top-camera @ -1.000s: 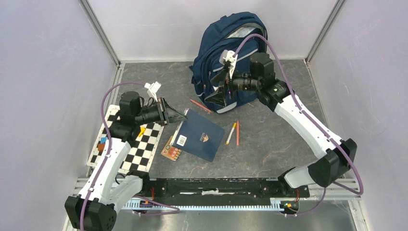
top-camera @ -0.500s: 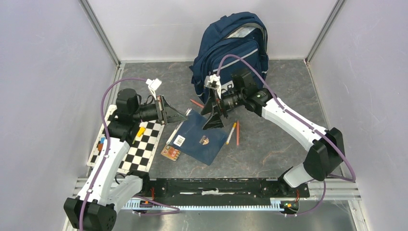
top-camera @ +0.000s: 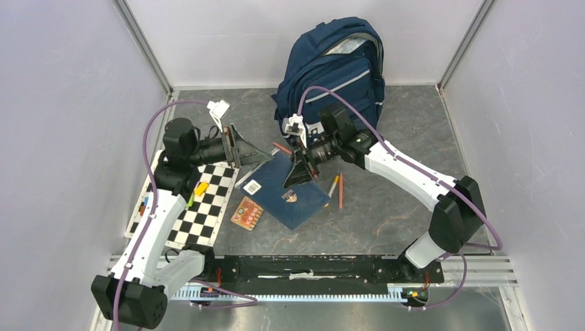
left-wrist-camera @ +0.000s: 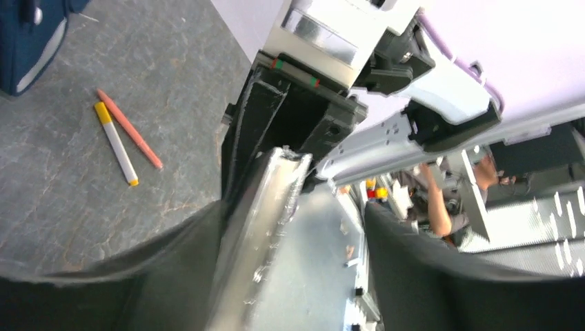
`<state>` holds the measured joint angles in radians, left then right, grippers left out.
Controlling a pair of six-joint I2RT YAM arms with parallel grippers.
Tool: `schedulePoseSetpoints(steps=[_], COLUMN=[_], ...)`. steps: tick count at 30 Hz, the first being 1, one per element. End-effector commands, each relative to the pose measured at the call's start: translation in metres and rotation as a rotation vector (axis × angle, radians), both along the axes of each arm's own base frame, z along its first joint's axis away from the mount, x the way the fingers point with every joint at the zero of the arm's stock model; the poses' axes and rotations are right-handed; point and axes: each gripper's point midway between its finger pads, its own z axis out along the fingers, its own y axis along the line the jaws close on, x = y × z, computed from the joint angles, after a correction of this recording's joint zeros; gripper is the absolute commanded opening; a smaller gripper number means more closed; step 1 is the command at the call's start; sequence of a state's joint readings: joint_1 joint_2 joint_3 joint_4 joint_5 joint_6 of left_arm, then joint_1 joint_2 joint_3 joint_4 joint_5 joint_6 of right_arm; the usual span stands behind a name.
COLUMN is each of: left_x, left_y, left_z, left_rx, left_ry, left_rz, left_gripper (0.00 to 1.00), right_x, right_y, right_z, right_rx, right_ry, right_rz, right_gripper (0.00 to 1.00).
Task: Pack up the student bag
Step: Pick up the book from the center of the board, then place the book in the student bag.
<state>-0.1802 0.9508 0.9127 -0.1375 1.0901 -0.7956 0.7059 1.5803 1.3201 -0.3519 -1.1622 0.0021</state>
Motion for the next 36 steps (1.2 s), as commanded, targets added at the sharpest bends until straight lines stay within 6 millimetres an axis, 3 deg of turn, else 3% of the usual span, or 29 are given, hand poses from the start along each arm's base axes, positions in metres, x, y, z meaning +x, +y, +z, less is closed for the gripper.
schedulePoseSetpoints(steps=[1, 6, 9, 14, 16, 22, 26, 28, 32, 36], left_x=[0.033, 0.1, 0.133, 0.17, 0.181, 0.213, 0.225, 0.231, 0.232, 0.215], left_y=[0.003, 0.019, 0.014, -0.03, -0.049, -0.087, -0.104, -0.105, -0.108, -0.114], left_z=[0.039, 0.062, 0.079, 0.102, 0.109, 0.115, 0.098, 0.087, 0.075, 0.063], left_rx=[0.007, 0.101, 0.155, 0.255, 0.286, 0.35, 0.418, 0.471, 0.519, 0.501], left_ry=[-0.17, -0.321, -0.42, -0.598, -0.655, -0.769, -0.792, -0.797, -0.814, -0.8], left_rz=[0.129, 0.384, 0.436, 0.407, 0.39, 0.393, 0.379, 0.387, 0.364, 0.291], left_gripper=[0.97, 1.0, 1.0, 1.0, 1.0, 1.0, 0.99, 0.94, 0.59, 0.33], right_x=[0.044, 0.1, 0.124, 0.131, 0.13, 0.14, 0.149, 0.154, 0.16, 0.163], right_y=[-0.015, -0.073, -0.117, -0.189, -0.202, -0.206, -0.196, -0.19, -0.177, -0.164], right_z=[0.057, 0.13, 0.181, 0.264, 0.29, 0.334, 0.355, 0.366, 0.379, 0.384], right_rx=[0.069, 0.133, 0.157, 0.265, 0.288, 0.315, 0.375, 0.403, 0.451, 0.485], right_ry=[-0.179, -0.437, -0.66, -0.951, -1.038, -1.174, -1.233, -1.247, -1.25, -1.261], right_rz=[-0.22, -0.579, -0.85, -1.248, -1.305, -1.332, -1.302, -1.278, -1.225, -1.146], right_gripper=[0.0, 0.0, 0.0, 0.0, 0.0, 0.0, 0.0, 0.0, 0.0, 0.0])
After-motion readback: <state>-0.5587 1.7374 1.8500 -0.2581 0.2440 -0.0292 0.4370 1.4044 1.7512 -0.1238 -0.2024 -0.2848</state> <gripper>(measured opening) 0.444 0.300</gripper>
